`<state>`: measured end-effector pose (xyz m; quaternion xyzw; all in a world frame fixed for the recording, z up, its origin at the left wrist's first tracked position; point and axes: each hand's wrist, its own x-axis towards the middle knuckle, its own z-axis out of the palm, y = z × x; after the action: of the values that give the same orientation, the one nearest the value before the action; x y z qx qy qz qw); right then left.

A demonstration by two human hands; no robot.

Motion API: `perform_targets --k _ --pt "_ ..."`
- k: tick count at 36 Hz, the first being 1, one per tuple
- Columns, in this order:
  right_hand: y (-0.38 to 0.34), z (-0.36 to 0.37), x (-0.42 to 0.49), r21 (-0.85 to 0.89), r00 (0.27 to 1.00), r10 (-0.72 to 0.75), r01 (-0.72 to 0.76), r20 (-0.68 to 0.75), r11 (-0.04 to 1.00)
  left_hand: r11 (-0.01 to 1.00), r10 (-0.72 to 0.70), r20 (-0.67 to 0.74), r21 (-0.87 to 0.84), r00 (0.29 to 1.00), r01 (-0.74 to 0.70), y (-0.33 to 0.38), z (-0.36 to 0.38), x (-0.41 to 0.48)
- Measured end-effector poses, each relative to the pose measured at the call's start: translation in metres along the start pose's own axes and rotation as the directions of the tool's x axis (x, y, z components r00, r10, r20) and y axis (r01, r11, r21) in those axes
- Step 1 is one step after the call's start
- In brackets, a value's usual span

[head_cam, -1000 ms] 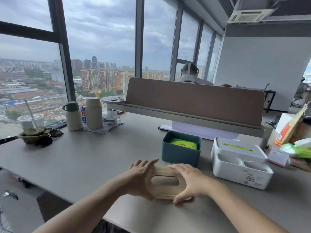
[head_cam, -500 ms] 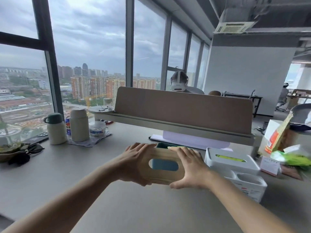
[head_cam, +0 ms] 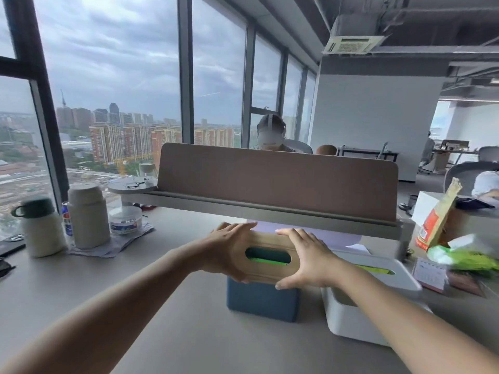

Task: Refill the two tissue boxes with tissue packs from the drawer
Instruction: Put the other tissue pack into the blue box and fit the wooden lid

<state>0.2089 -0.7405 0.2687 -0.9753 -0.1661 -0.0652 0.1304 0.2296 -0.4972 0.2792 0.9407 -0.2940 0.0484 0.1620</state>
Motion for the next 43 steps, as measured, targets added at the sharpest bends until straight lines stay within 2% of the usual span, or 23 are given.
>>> perform_targets --k 13,19,34,43 --pt "0.007 0.007 0.021 0.060 0.982 0.092 -0.103 0.163 0.993 0.974 -0.129 0.210 -0.157 0.969 0.163 -0.031 0.011 0.032" --pt "0.008 0.009 0.023 0.101 0.968 0.122 -0.147 0.220 0.984 0.955 -0.132 0.331 -0.209 0.934 0.209 -0.039 0.014 0.041" --pt "0.012 0.010 0.024 0.136 0.957 0.133 -0.173 0.257 0.976 0.928 -0.103 0.409 -0.290 0.907 0.236 -0.043 0.013 0.045" --pt "0.011 0.009 0.019 0.091 0.956 0.131 -0.160 0.261 0.983 0.913 -0.085 0.434 -0.326 0.897 0.245 -0.048 0.012 0.045"
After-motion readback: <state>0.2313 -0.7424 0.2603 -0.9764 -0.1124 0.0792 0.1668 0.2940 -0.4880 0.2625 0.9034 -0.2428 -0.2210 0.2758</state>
